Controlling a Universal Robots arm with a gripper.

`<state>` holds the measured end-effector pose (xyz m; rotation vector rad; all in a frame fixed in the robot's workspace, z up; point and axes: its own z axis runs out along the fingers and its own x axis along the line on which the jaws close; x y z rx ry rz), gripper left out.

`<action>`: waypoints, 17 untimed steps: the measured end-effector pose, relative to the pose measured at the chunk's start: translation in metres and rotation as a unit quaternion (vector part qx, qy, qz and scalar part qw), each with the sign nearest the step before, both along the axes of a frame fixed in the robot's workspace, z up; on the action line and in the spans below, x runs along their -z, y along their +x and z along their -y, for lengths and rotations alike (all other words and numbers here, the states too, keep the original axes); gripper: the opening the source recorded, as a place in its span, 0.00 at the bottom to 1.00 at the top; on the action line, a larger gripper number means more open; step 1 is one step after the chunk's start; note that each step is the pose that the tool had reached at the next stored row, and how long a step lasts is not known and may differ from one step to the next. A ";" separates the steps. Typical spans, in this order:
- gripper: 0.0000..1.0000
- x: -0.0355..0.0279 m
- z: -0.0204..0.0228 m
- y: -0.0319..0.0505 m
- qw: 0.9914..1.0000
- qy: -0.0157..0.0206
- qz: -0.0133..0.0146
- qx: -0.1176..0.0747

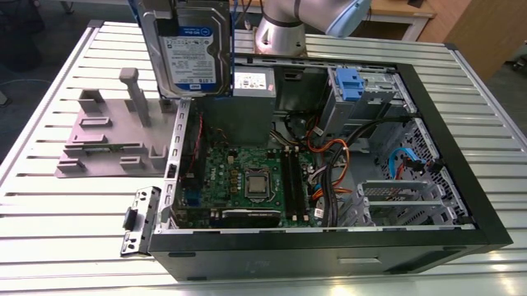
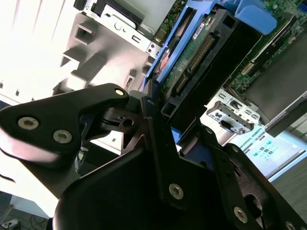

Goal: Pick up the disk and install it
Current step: 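Pick up the disk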

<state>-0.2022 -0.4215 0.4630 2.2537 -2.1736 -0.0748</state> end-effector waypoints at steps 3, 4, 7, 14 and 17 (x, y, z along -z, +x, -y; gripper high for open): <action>0.36 0.0000 0.0011 0.0000 1.000 0.000 0.000 0.000; 0.36 0.0000 0.0015 0.0000 1.000 0.000 0.000 0.000; 0.36 0.0000 0.0025 0.0000 1.000 0.000 0.000 0.000; 0.36 0.0001 0.0046 0.0000 1.000 0.000 0.000 0.000; 0.36 0.0001 0.0055 0.0000 1.000 -0.001 0.000 0.000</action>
